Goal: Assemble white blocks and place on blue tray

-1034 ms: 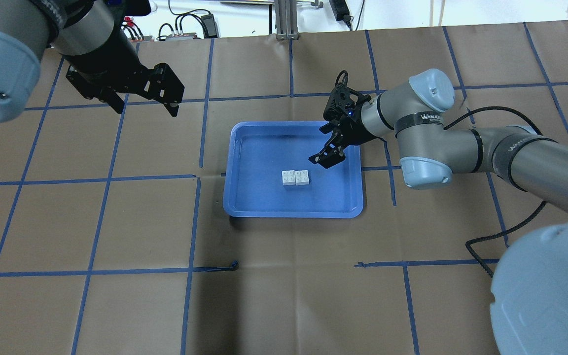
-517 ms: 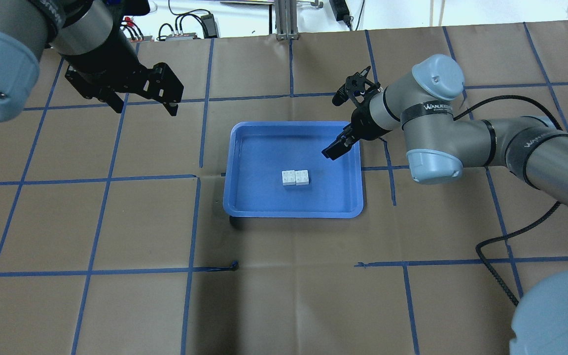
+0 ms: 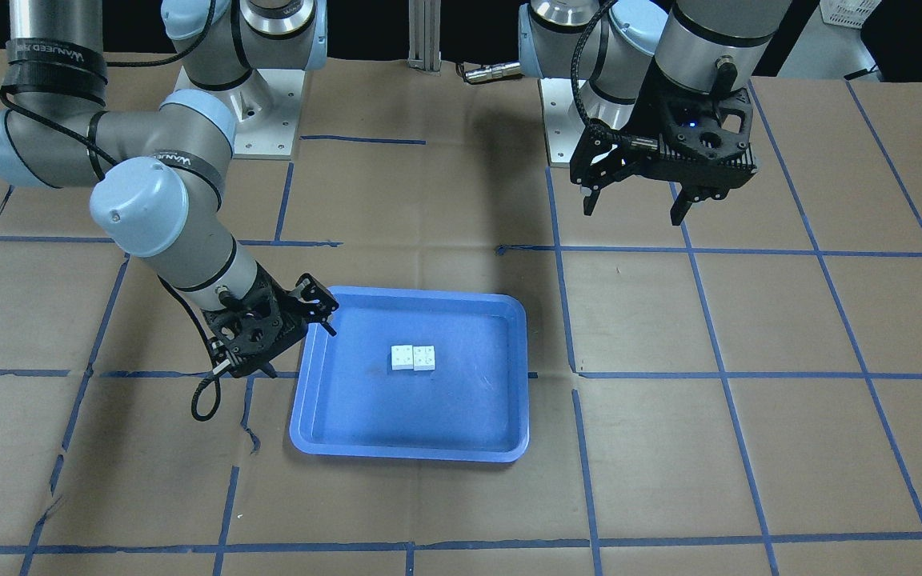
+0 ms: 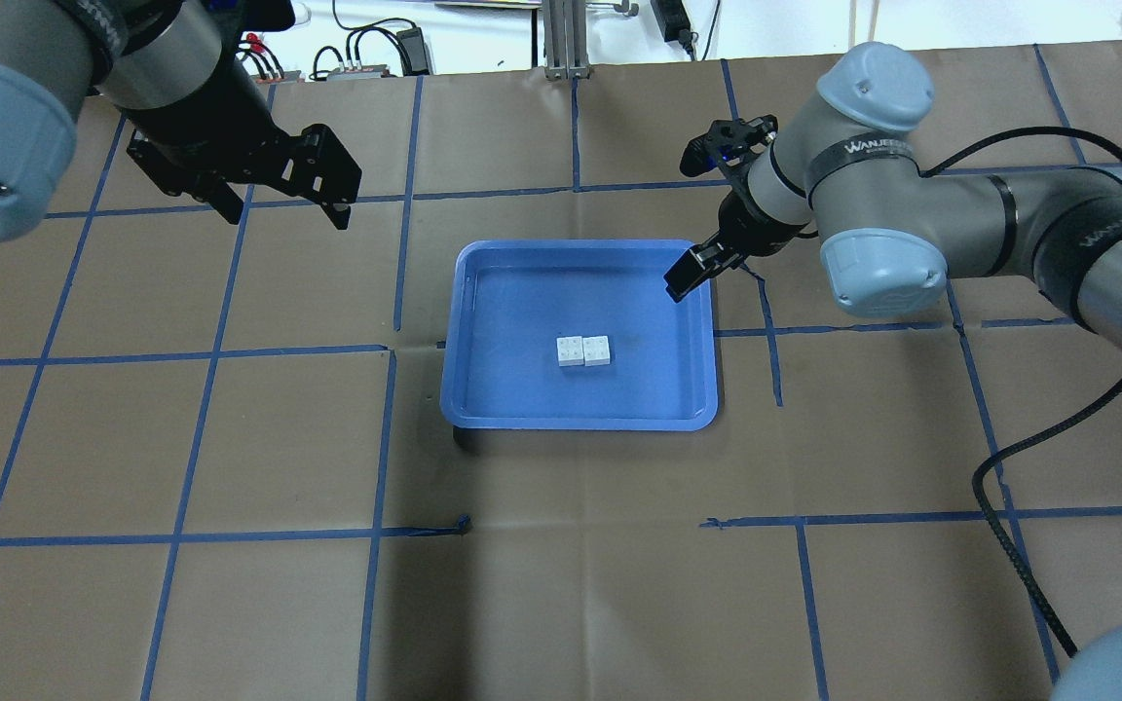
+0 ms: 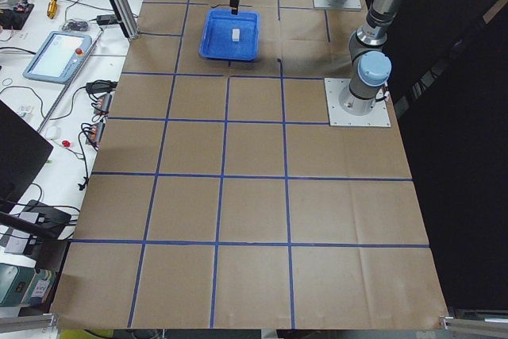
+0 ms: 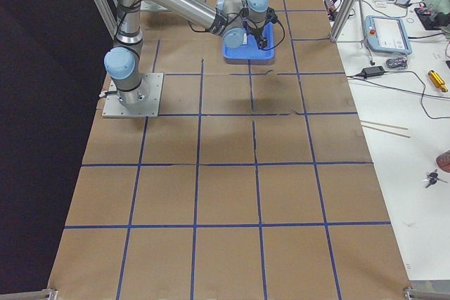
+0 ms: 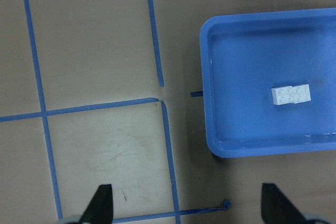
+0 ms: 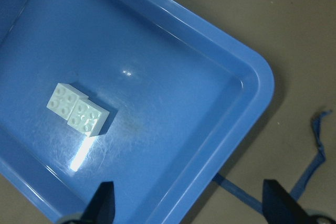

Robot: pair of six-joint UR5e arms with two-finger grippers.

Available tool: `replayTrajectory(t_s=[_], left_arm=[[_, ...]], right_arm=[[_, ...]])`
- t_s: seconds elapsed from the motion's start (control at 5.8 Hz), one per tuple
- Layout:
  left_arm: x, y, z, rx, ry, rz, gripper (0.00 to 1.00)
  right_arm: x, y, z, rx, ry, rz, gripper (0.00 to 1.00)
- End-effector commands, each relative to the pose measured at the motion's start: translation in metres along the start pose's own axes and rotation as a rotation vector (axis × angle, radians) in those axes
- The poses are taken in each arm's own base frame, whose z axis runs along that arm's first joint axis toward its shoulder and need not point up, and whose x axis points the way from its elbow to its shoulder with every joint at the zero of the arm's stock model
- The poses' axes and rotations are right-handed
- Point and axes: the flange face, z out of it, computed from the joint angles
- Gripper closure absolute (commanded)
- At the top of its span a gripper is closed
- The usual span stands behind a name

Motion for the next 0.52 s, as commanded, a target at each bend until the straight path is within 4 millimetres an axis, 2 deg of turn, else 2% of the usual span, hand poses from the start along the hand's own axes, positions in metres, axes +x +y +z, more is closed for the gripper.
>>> replayTrajectory(t_s=[0.0,0.17,0.34], left_arm=[[0.000,0.000,-0.001,0.002,0.000,-0.001,0.01],[0.000,0.000,-0.001,0.002,0.000,-0.001,0.01],[0.000,0.000,-0.001,0.002,0.000,-0.001,0.01]], right_arm=[[-0.001,0.002,-0.039,-0.075,0.022,0.187,0.00],[0.000,-0.002,-0.069,-0.122,0.026,0.305,0.00],[0.007,-0.009,-0.101,-0.148,0.129,0.318,0.00]])
